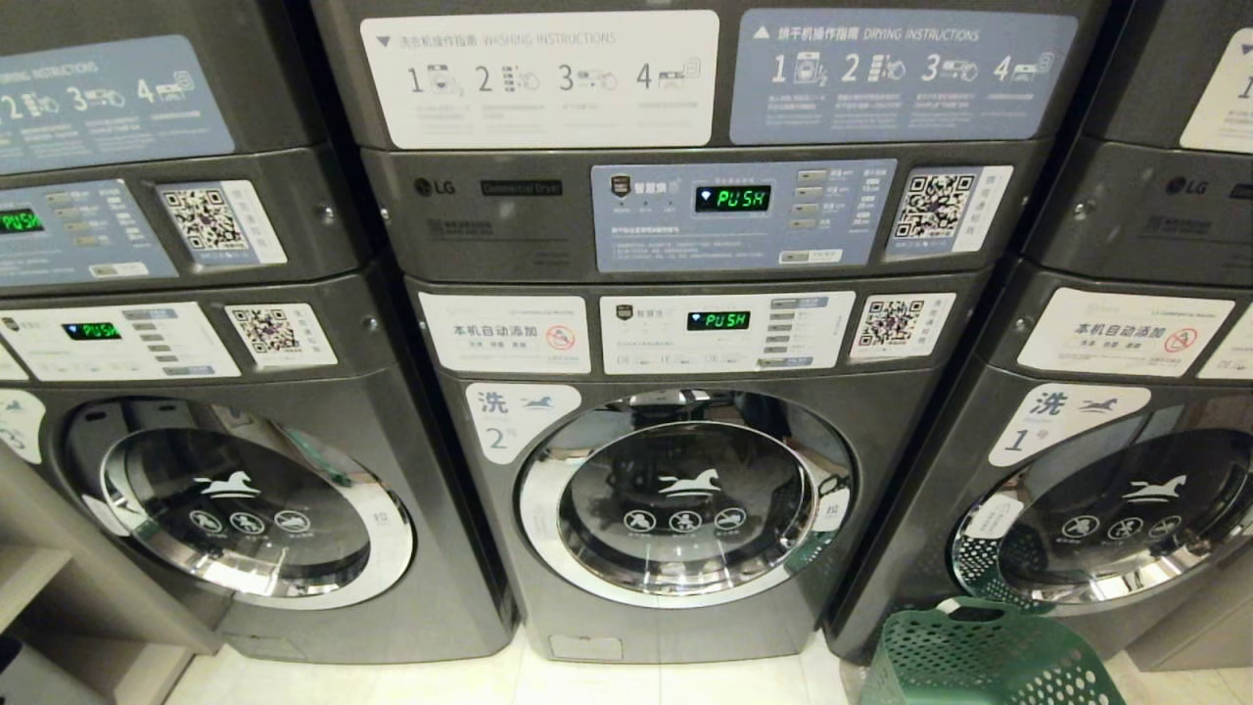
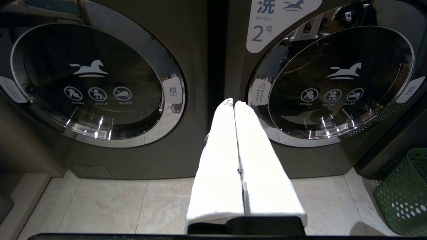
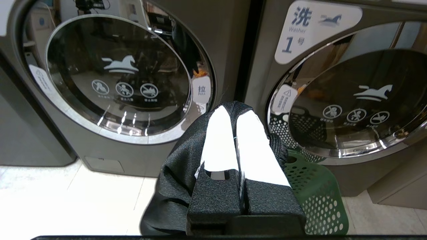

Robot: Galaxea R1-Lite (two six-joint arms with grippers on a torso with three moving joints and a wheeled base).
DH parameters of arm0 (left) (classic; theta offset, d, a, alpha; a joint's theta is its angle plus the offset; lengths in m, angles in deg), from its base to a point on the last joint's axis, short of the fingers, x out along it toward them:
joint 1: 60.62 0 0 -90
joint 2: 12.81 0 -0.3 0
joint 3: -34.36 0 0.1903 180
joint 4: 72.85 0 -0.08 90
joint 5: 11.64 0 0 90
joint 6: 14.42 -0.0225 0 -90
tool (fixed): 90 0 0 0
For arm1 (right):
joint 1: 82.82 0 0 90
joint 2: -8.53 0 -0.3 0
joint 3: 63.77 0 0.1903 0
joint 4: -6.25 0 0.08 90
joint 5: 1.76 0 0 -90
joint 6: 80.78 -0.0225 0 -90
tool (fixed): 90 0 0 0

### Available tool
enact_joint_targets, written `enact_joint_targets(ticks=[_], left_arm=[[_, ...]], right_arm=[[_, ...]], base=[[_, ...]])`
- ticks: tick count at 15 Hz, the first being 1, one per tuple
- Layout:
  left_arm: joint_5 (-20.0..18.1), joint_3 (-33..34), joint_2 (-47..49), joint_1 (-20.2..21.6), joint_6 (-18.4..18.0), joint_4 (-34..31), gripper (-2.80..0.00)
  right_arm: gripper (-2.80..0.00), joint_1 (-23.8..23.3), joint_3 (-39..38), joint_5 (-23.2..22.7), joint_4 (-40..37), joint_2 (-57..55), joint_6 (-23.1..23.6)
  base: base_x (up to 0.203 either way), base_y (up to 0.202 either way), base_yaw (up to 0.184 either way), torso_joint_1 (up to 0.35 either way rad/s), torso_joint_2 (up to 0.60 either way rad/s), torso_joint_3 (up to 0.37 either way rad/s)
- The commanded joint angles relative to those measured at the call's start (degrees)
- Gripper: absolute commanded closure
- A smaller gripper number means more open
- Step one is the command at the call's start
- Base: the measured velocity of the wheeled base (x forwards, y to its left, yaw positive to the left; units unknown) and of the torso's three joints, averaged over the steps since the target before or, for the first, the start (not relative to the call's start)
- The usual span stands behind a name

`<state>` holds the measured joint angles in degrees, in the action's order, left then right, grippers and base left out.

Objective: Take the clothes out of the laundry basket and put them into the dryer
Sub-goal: Put the clothes in the dryer

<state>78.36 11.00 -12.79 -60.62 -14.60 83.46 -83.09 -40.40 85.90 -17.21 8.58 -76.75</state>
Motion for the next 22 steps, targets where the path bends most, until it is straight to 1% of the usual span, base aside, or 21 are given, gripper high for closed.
enact_joint_targets(ticks=[1,9,22], left_arm=[[0.0,0.0,-0.02,0.0,0.01,-0.02,0.0],[0.0,0.09,-0.02,0.0,0.01,-0.02,0.0],[0.0,0.02,-0.02,0.0,0.01,-0.02,0.0]], right_arm=[[0.0,0.0,0.0,-0.03,0.01,-0.05,0.02],[0.0,0.0,0.0,0.06,0.01,-0.05,0.02],[0.0,0.0,0.0,0.32,0.01,-0.05,-0.24]], base=[[0.0,0.0,0.0,0.241,-0.57,-0.331],[0.0,0.0,0.0,0.246,-0.57,-0.318],[0.0,0.0,0.0,0.16,-0.34,-0.187]])
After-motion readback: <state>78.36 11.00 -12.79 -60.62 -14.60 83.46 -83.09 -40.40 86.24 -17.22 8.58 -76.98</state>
